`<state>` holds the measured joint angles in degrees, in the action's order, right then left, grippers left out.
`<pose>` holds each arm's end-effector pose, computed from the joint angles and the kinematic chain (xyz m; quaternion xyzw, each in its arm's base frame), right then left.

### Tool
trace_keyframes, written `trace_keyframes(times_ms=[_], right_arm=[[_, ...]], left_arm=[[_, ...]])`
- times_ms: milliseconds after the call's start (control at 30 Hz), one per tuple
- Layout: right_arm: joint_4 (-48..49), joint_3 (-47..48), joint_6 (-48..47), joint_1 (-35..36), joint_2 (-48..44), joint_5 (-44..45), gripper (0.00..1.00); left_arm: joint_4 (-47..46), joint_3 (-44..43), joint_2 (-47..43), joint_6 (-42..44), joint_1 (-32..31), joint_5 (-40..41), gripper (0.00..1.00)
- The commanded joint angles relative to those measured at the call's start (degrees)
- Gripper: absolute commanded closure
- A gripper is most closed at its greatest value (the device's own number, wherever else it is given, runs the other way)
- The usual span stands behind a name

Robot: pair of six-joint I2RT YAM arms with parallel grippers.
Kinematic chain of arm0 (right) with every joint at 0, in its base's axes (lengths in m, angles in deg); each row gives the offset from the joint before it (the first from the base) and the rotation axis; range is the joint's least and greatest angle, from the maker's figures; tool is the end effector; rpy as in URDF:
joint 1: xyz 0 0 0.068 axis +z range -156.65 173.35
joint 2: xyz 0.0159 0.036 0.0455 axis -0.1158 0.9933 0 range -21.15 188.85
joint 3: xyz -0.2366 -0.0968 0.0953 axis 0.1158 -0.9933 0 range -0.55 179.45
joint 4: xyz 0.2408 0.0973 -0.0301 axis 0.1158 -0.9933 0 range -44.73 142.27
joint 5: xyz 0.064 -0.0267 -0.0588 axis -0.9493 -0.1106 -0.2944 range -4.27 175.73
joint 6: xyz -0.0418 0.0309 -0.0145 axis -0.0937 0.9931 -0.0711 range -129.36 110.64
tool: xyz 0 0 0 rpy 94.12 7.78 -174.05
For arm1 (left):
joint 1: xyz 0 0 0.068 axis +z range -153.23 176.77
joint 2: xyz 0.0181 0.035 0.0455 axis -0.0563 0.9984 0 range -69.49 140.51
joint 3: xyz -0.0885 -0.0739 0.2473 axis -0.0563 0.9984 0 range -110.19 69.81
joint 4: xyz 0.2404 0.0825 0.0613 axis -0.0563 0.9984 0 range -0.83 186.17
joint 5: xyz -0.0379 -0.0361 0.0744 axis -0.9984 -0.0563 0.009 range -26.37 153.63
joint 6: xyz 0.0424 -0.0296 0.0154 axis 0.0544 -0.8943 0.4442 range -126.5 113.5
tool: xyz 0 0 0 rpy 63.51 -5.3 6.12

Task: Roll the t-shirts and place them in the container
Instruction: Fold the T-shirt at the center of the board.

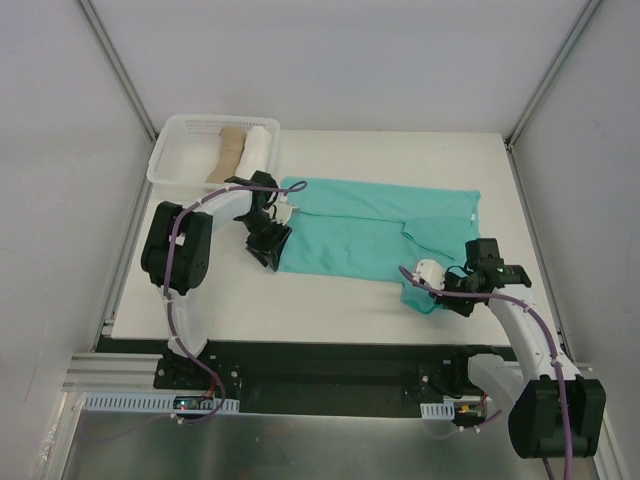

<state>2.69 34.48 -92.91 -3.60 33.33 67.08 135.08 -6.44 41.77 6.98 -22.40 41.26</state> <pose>0.1553 0.0196 0.2027 -0.6869 0.6860 0.0056 0.2400 0.3429 -0.1336 0.1625 0.2896 0.9342 -0.1970 0.0679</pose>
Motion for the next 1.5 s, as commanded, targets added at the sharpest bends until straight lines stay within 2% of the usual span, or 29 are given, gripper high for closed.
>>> trace_keyframes(times_ms=[0, 67, 167, 200, 233, 467, 600, 1100, 1467], right_arm=[[0.54, 0.57, 3.21, 0.29, -0.07, 0.64, 0.99], [0.71, 0.4, 4.18, 0.29, -0.51, 1.16, 0.99], [1.42, -0.22, 6.02, 0.29, -1.21, 1.6, 0.99], [1.51, -0.13, 6.64, 0.29, -1.39, 1.69, 0.99], [1.51, -0.13, 7.25, 0.38, -1.48, 2.56, 0.99], [0.37, 5.48, 13.41, -0.24, -5.34, 8.28, 0.99], [0.89, 10.4, 15.43, -1.81, -3.86, 9.51, 0.99], [12.66, 28.51, 15.7, -11.04, 15.82, 11.97, 0.99], [19.7, 42.31, 15.88, -11.31, 32.96, 12.15, 0.99]], left_arm=[[1.99, -2.06, 1.59, 0.59, -0.86, -1.01, 0.64], [1.82, -2.33, 2.12, 0.94, -0.86, -1.88, 0.66], [1.99, -2.85, 2.82, 1.99, -0.86, -3.11, 0.8], [1.99, -2.94, 3.08, 2.78, -0.95, -3.29, 0.94], [2.08, -3.2, 3.08, 3.22, -0.86, -3.29, 1.0], [4.36, -4.34, -0.6, 5.16, -0.24, -4.7, 1.0], [4.54, -6.71, -2.98, 5.42, -0.07, -5.75, 1.0], [4.63, -21.56, 3.08, 4.63, 2.3, -1.63, 1.0], [4.45, -30.53, 9.93, 4.1, 2.66, 2.59, 1.0]])
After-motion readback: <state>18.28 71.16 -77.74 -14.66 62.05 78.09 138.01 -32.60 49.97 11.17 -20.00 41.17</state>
